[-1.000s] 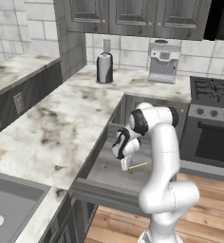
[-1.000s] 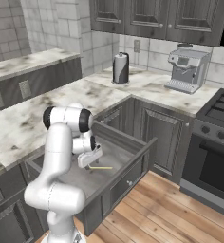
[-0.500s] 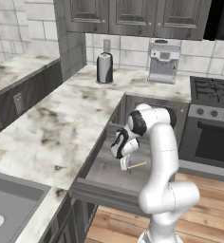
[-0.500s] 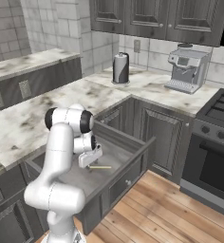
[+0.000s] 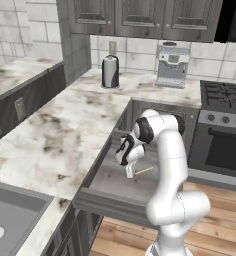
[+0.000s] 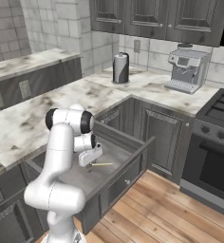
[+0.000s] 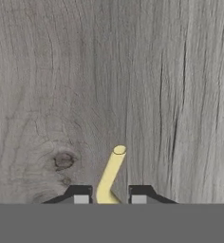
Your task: Take a straw from the drawer in front and place it inside the glass cup on the dining counter.
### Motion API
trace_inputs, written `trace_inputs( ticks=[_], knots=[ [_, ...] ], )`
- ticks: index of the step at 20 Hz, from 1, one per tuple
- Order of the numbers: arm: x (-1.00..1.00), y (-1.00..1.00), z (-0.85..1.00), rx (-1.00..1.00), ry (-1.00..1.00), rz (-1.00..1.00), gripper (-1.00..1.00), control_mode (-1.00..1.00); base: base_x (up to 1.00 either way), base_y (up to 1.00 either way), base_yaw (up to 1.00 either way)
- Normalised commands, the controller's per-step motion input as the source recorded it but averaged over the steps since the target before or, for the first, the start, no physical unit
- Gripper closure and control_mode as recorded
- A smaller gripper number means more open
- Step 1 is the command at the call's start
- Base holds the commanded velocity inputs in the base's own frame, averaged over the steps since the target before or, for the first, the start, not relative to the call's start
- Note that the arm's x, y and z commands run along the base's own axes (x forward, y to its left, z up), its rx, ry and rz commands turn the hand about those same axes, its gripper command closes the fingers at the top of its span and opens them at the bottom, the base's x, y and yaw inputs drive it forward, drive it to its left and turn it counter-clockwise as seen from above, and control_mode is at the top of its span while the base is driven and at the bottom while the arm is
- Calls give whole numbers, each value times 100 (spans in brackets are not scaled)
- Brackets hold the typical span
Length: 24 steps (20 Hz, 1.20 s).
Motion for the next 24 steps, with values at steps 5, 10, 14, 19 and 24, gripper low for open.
trace_inputs(
  ticks=[5, 10, 14, 19, 24],
  knots=[
    [-27, 0, -5, 0, 0, 0, 100, -100, 0, 0, 0],
    [-31, 0, 64, 4, -7, 0, 100, -100, 0, 0, 0],
    [-11, 0, 100, 10, -16, 0, 100, -100, 0, 0, 0],
    [-5, 0, 100, 10, -12, 0, 100, -100, 0, 0, 0],
    [-32, 0, 100, 8, -12, 0, 100, -100, 0, 0, 0]
  ],
)
